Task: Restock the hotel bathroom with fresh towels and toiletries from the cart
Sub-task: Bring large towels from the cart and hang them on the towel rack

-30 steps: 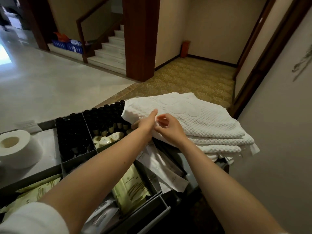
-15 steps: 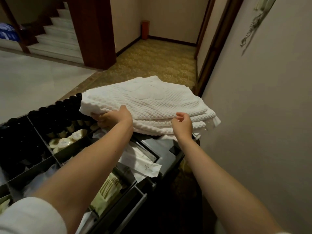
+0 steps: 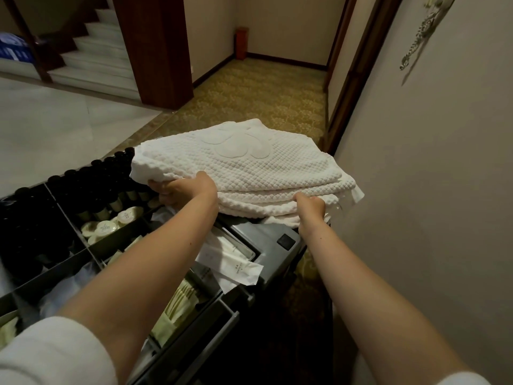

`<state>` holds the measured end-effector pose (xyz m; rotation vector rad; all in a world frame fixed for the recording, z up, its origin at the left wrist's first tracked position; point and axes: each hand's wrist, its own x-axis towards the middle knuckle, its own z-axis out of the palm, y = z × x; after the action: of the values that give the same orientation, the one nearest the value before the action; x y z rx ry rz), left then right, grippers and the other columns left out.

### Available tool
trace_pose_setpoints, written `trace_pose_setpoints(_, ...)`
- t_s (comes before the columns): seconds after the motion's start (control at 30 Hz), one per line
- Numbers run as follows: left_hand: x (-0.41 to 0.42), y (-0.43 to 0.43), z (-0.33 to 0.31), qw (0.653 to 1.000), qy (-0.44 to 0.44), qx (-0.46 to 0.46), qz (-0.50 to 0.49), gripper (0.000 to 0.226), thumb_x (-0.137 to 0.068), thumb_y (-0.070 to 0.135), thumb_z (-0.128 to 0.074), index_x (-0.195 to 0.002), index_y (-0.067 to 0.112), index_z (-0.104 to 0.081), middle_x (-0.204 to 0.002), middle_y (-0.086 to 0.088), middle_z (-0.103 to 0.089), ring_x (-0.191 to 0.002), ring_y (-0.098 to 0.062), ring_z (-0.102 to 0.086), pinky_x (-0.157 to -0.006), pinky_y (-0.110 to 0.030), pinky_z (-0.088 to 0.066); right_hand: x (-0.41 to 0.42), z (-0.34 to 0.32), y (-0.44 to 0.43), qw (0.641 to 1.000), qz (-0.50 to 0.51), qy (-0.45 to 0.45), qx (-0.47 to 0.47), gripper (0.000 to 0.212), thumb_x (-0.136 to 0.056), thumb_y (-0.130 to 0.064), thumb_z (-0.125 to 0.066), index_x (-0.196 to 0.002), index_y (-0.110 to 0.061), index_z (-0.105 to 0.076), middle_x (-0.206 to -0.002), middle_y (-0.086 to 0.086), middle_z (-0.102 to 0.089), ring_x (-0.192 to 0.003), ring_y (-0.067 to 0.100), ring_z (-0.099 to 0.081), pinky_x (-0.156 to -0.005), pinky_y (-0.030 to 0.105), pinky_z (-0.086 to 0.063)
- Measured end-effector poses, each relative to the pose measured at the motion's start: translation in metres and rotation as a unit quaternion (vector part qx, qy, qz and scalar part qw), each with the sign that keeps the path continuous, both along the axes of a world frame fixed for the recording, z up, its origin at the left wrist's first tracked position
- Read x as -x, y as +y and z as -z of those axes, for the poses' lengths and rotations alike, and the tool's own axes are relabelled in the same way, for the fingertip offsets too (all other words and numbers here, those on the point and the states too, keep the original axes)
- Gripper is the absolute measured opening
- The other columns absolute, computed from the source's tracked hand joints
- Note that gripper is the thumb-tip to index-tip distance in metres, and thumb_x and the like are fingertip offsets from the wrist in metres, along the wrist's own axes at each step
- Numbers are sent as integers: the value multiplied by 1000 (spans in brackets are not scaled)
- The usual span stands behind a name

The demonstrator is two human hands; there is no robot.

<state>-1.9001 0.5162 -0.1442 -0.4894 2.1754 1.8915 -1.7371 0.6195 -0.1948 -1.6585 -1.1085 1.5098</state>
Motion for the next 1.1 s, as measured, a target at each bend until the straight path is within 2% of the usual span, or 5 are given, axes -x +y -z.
trace_pose_setpoints(0.3,2,4,-1,995,-10,-88,-50,87,-87,19,-64,-154,19,-9,-159,-10,-9,-142,-29,-24,-116,-36,-21,-5,-22,9,993,63,85,-56,68,-85,-10,-63,-146,-15,-34,-144,6,-42,-112,20,-47,-86,31,-40)
trace_pose_setpoints(0.6,0,8,-1,999,2,-10,-37,96,-85,16,-69,-155,24,-3,-161,-11,-5,-145,-25,-18,-117,-36,-18,-10,-34,21,978,124,161,47,35,-80,-5,-65,-113,-6,-57,-93,3,-63,-73,15,-62,-56,23,-51)
trace_pose_setpoints(0.8,4,11,1,999,6,1,-32,97,-84,15,-69,-155,22,-3,-160,-13,-3,-145,-26,-20,-115,-35,-22,-6,-32,32,980,101,156,74,21,-73,-8,-67,-92,-11,-59,-100,5,-65,-85,20,-61,-71,32,-54)
trace_pose_setpoints(0.9,3,11,2,999,6,-5,-35,95,-85,16,-67,-155,24,-3,-161,-11,-2,-145,-25,-18,-115,-35,-21,-4,-32,33,980,98,157,75,44,-70,-14,-70,-112,-11,-59,-111,7,-64,-96,26,-61,-89,43,-54)
trace_pose_setpoints(1.1,6,12,2,1000,-4,-1,-27,97,-86,18,-67,-155,24,-1,-161,-12,-1,-146,-25,-16,-116,-36,-20,10,-42,31,974,111,189,60,77,-70,-20,-76,-136,-21,-37,-126,6,-54,-102,24,-53,-85,39,-48)
